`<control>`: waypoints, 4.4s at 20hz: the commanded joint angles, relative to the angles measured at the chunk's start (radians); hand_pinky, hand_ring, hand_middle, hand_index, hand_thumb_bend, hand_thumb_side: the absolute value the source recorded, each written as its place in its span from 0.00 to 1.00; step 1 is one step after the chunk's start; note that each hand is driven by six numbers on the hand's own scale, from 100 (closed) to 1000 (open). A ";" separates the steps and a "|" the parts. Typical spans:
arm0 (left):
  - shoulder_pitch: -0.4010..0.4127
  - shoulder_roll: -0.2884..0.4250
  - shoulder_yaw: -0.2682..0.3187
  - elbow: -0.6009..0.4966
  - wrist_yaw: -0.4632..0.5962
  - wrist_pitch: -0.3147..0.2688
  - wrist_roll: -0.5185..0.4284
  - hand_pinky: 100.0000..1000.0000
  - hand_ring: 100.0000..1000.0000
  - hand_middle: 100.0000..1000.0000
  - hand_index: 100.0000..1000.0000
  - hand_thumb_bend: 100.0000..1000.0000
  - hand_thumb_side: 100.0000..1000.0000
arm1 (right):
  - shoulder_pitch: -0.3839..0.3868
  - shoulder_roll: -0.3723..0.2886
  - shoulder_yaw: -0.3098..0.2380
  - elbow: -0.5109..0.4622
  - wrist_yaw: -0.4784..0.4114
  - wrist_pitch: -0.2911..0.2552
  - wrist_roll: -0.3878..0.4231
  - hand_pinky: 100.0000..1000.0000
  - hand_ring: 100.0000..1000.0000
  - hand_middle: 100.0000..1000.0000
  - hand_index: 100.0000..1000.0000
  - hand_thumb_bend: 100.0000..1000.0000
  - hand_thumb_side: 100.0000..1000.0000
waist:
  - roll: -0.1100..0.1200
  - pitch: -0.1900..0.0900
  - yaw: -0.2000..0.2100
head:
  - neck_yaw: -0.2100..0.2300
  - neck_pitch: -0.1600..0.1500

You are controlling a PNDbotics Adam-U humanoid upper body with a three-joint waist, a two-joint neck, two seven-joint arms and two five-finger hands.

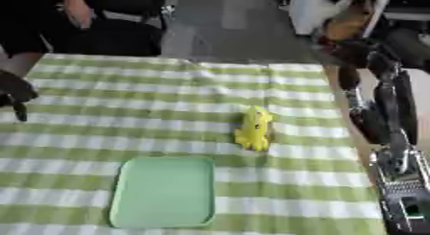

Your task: Pick up objects on the table and place them in the box.

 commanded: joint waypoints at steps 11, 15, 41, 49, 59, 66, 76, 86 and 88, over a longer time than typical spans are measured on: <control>-0.009 0.023 0.004 -0.018 -0.001 -0.004 0.001 0.15 0.40 0.43 0.37 0.58 1.00 | -0.006 -0.009 -0.007 -0.017 0.026 -0.011 0.053 0.60 0.65 0.73 0.78 0.63 0.81 | 0.004 -0.007 -0.002 | 0.005 -0.009; -0.009 0.023 0.004 -0.018 -0.001 -0.004 0.001 0.15 0.40 0.43 0.37 0.58 1.00 | -0.010 -0.016 -0.007 -0.021 0.045 -0.010 0.085 0.60 0.66 0.74 0.78 0.65 0.77 | 0.004 -0.008 -0.001 | 0.005 -0.011; -0.016 0.021 -0.012 -0.013 0.009 -0.008 -0.014 0.14 0.41 0.43 0.37 0.58 1.00 | -0.472 -0.241 0.251 0.459 0.123 -0.170 0.683 0.65 0.73 0.86 0.89 0.75 0.38 | -0.005 -0.007 0.040 | -0.019 -0.014; -0.018 0.019 -0.014 -0.014 0.010 -0.009 -0.017 0.15 0.41 0.43 0.37 0.58 1.00 | -0.504 -0.188 0.263 0.606 0.136 -0.179 0.727 0.63 0.72 0.85 0.88 0.77 0.33 | -0.003 -0.004 0.042 | -0.022 -0.016; -0.022 0.014 -0.017 -0.014 0.013 -0.009 -0.020 0.14 0.41 0.43 0.37 0.58 1.00 | -0.541 -0.096 0.225 0.812 0.243 -0.162 0.731 0.62 0.71 0.85 0.88 0.77 0.29 | 0.000 0.002 0.049 | -0.032 -0.018; -0.029 0.010 -0.018 -0.015 0.016 -0.010 -0.022 0.15 0.41 0.43 0.37 0.58 1.00 | -0.552 -0.052 0.194 0.914 0.317 -0.164 0.690 0.61 0.70 0.84 0.87 0.76 0.28 | 0.001 0.007 0.056 | -0.039 -0.022; -0.031 0.009 -0.019 -0.015 0.017 -0.012 -0.023 0.15 0.41 0.43 0.37 0.58 1.00 | -0.559 -0.043 0.180 0.957 0.358 -0.177 0.654 0.61 0.70 0.84 0.87 0.76 0.29 | 0.001 0.007 0.058 | -0.040 -0.024; -0.036 0.007 -0.020 -0.016 0.019 -0.012 -0.025 0.15 0.41 0.43 0.37 0.58 1.00 | -0.582 -0.044 0.167 0.998 0.420 -0.166 0.639 0.60 0.69 0.82 0.84 0.74 0.29 | 0.001 0.013 0.062 | -0.043 -0.029; -0.037 0.006 -0.020 -0.017 0.019 -0.013 -0.024 0.15 0.41 0.43 0.37 0.58 1.00 | -0.581 -0.044 0.160 1.011 0.432 -0.163 0.629 0.55 0.65 0.81 0.83 0.71 0.28 | 0.001 0.015 0.063 | -0.042 -0.030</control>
